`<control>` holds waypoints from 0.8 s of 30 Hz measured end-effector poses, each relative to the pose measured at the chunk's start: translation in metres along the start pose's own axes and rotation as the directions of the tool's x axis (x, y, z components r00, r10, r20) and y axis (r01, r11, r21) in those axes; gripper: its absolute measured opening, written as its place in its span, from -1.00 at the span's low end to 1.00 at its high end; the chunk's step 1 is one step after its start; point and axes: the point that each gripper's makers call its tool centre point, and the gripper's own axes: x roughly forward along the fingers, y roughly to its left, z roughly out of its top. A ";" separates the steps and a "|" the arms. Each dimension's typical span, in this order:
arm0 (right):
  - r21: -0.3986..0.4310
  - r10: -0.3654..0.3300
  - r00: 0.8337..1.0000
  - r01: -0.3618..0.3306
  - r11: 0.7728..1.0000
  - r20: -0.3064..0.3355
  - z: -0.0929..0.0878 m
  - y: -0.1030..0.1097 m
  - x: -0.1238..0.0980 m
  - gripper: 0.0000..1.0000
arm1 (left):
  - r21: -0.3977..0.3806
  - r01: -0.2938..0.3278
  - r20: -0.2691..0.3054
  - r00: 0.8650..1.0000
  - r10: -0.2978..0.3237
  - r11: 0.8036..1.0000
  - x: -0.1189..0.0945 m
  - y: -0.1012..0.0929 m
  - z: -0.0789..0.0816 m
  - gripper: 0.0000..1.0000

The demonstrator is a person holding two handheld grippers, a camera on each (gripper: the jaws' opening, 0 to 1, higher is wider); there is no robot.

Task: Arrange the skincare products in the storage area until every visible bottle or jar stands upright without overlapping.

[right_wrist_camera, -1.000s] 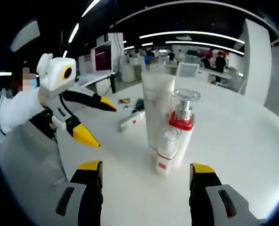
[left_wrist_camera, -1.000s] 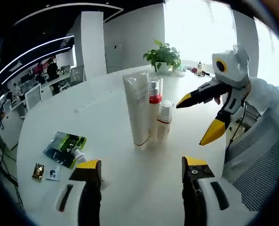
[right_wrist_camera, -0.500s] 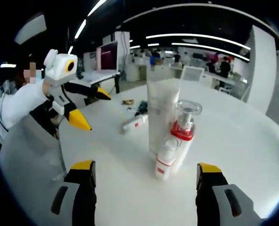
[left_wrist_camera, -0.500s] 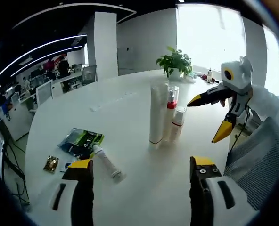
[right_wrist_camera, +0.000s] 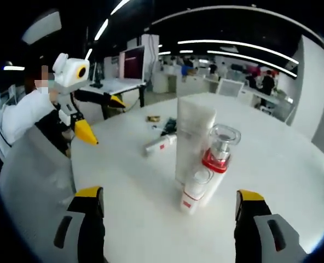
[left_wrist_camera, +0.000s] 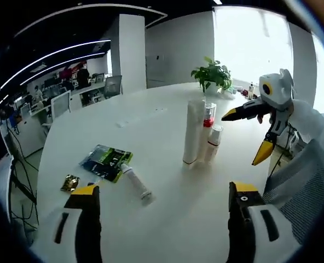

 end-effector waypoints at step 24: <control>-0.013 -0.026 0.999 0.026 1.000 -0.023 0.001 0.007 -0.003 0.99 | -0.038 -0.080 0.008 0.997 0.081 0.996 -0.019 0.024 -0.009 0.99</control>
